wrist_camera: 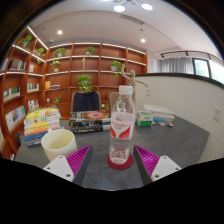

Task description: Pour water

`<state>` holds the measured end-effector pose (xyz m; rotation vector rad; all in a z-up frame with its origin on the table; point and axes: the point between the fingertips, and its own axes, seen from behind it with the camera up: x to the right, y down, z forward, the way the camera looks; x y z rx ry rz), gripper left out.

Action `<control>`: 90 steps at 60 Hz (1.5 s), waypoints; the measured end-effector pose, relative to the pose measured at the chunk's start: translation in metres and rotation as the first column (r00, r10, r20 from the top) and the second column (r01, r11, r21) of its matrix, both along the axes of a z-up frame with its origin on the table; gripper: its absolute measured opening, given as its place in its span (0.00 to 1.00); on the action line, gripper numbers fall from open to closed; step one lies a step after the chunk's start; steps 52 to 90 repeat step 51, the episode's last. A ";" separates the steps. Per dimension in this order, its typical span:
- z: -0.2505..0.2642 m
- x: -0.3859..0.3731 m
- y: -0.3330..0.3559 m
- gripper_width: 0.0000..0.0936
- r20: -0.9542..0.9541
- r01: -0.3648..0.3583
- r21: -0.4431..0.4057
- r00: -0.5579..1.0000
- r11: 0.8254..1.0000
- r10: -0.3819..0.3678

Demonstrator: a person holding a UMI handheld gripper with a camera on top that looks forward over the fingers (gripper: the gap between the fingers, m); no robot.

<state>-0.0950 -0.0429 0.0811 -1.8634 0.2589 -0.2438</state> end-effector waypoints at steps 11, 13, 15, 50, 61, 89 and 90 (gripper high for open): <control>0.010 -0.025 -0.052 0.93 0.018 -0.086 -0.014 0.996 0.996 0.086; 0.014 -0.031 -0.063 0.93 0.019 -0.098 -0.015 0.995 0.995 0.098; 0.016 -0.034 -0.070 0.93 0.021 -0.108 -0.019 0.994 0.994 0.109; 0.059 -0.095 -0.116 0.93 -0.011 -0.275 0.096 0.961 0.957 0.277; 0.060 -0.096 -0.117 0.93 -0.009 -0.277 0.096 0.960 0.956 0.279; 0.060 -0.096 -0.117 0.93 -0.009 -0.277 0.096 0.960 0.956 0.279; 0.060 -0.096 -0.117 0.93 -0.009 -0.277 0.096 0.960 0.956 0.279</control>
